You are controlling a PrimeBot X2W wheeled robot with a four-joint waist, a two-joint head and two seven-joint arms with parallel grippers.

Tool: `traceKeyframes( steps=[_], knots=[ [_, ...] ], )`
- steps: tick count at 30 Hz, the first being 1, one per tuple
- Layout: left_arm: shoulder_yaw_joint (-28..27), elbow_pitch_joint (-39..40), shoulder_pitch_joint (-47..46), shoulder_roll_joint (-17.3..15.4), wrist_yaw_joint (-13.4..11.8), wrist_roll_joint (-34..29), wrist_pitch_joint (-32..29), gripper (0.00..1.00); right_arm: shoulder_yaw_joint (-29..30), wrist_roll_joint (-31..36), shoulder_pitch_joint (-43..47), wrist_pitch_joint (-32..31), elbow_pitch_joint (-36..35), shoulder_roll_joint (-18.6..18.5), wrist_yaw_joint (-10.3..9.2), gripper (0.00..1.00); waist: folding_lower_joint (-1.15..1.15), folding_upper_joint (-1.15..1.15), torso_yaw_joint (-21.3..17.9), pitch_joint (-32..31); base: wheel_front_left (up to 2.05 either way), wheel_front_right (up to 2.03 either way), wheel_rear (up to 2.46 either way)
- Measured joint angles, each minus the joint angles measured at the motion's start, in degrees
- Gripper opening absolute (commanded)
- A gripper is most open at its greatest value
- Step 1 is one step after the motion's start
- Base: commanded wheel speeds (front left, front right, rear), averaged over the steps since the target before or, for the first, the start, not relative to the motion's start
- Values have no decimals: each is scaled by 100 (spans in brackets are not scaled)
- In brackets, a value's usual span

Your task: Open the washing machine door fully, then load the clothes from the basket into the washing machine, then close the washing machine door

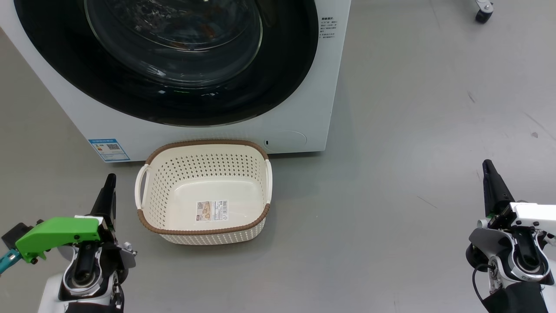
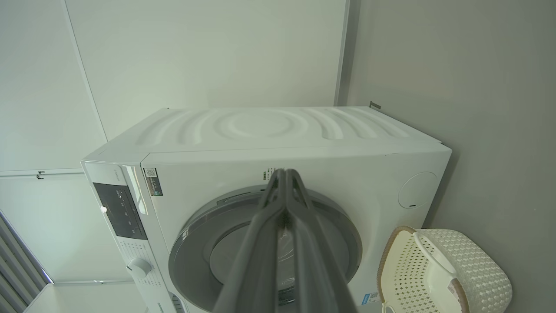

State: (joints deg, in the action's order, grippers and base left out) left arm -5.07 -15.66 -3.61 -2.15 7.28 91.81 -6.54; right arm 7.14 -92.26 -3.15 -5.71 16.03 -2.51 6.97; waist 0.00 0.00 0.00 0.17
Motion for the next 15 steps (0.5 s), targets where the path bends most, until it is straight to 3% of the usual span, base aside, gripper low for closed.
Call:
traceKeyframes(
  steps=[15],
  knots=[
    [0, 1, 0, 0, 0, 0, 0, 0, 3, 0, 0, 0, -1, 0, 0, 0, 0, 0, 0, 0, 0, 0, 0]
  ],
)
